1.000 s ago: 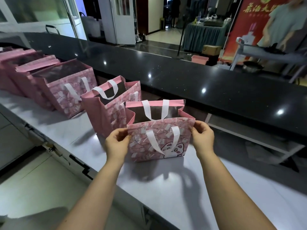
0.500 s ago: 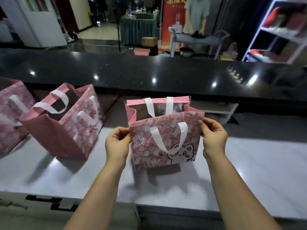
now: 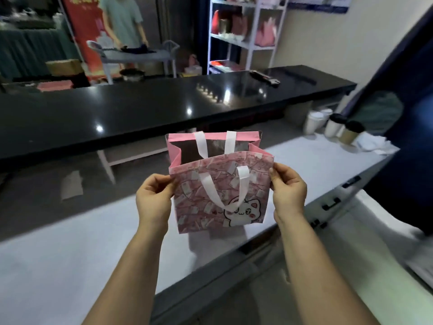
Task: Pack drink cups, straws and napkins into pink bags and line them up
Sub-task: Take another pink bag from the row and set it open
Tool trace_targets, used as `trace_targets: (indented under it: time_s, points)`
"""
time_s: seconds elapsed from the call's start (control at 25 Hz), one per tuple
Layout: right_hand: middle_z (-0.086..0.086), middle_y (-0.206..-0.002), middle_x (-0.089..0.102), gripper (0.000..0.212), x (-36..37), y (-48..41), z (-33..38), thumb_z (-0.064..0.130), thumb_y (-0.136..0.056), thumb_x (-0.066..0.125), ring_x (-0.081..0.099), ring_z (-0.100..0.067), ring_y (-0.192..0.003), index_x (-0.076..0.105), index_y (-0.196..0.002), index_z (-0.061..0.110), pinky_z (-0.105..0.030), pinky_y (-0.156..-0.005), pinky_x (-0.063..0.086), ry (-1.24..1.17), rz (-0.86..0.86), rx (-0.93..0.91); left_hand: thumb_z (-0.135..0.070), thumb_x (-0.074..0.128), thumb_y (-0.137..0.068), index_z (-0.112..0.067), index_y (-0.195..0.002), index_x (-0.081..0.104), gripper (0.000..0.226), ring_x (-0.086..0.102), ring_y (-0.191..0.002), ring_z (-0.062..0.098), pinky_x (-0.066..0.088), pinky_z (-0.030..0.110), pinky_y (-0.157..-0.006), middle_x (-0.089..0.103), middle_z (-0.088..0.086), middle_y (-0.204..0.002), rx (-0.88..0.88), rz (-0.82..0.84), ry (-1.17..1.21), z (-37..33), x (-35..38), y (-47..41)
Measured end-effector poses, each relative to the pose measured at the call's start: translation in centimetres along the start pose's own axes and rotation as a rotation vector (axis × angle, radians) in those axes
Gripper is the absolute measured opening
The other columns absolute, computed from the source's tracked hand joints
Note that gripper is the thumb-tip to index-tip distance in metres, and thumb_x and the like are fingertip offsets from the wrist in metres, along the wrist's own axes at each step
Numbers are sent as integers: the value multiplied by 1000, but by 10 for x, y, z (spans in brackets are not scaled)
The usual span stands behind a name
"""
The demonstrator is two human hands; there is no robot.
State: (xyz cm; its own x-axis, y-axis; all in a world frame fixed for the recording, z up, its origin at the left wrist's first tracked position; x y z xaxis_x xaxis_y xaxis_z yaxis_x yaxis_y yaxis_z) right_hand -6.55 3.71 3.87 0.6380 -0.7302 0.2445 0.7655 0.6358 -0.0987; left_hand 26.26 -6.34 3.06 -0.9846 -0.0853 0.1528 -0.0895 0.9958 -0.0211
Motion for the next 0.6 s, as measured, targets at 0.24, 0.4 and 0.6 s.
trace_targets:
  time_s: [0.24, 0.4, 0.6]
  points:
    - [8, -82, 74, 25, -182, -60, 27, -1, -88, 63, 68, -6, -76, 71, -85, 22, -23, -72, 57, -18, -227, -31, -1, 68, -86, -15, -69, 59, 23, 60, -75, 23, 55, 43, -77, 64, 7, -76, -38, 195, 61, 39, 182, 56]
    - [11, -80, 74, 26, -285, -103, 39, -2, -89, 61, 68, -3, -76, 70, -85, 23, -18, -67, 55, -48, -285, -34, -3, 69, -85, -19, -66, 58, 27, 62, -77, 23, 56, 36, -70, 65, 4, -75, -68, 230, 100, 66, 287, 94]
    - [12, -80, 73, 26, -371, -160, 42, -3, -89, 61, 68, -5, -82, 69, -87, 22, -22, -80, 56, -78, -345, -9, 0, 68, -85, -23, -62, 58, 34, 61, -70, 17, 55, 32, -67, 64, -4, -67, -63, 234, 103, 86, 389, 127]
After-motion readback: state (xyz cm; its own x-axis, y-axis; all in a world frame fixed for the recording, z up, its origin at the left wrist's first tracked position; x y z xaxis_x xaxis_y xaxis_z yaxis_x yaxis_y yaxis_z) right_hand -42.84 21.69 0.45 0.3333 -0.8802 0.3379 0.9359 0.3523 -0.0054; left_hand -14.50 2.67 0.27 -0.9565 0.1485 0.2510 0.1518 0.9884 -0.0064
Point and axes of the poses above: each hand's wrist, its own y-axis away from the middle knuckle, its own x-axis out of the palm, z = x × y, the point moved 10 cm from there along -y, towards the middle knuckle
